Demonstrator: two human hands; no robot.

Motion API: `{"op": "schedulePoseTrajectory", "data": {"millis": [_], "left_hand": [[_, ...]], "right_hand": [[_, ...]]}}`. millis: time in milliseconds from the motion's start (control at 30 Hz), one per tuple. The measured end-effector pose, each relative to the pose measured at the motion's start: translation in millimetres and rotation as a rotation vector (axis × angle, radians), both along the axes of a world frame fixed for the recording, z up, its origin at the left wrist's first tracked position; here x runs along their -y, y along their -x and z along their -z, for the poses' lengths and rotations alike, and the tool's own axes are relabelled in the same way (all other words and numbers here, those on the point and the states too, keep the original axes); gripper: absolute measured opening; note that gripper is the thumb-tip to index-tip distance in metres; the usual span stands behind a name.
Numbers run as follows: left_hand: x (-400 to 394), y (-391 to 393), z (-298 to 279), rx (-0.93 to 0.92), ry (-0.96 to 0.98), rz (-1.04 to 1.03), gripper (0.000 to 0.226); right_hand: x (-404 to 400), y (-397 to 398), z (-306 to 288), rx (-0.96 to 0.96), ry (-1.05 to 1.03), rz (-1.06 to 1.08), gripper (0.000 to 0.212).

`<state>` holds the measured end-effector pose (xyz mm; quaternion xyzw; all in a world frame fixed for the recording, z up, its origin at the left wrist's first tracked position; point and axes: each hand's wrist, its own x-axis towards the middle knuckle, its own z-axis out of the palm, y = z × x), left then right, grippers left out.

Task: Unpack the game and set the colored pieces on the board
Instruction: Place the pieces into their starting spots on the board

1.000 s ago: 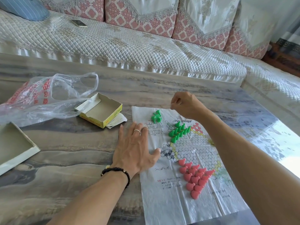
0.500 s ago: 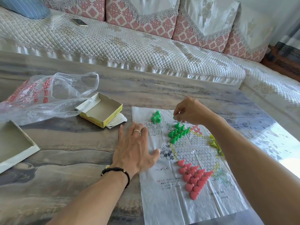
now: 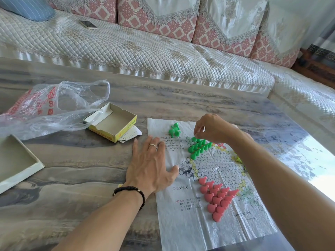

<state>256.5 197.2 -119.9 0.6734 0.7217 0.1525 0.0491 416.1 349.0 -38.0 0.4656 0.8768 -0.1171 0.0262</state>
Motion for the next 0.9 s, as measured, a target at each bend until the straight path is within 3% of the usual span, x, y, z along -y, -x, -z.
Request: {"op": "schedulePoseTrajectory", "data": {"millis": [467, 633, 900], "left_hand": [[0, 0, 0, 0.002, 0.005, 0.006, 0.079], [1, 0, -1, 0.007, 0.007, 0.005, 0.079], [1, 0, 1, 0.017, -0.005, -0.002, 0.079]], "right_hand": [[-3, 3, 6, -0.056, -0.013, 0.014, 0.01], [-2, 23, 6, -0.151, -0.053, 0.006, 0.018], [1, 44, 21, -0.114, -0.041, 0.014, 0.027]]}}
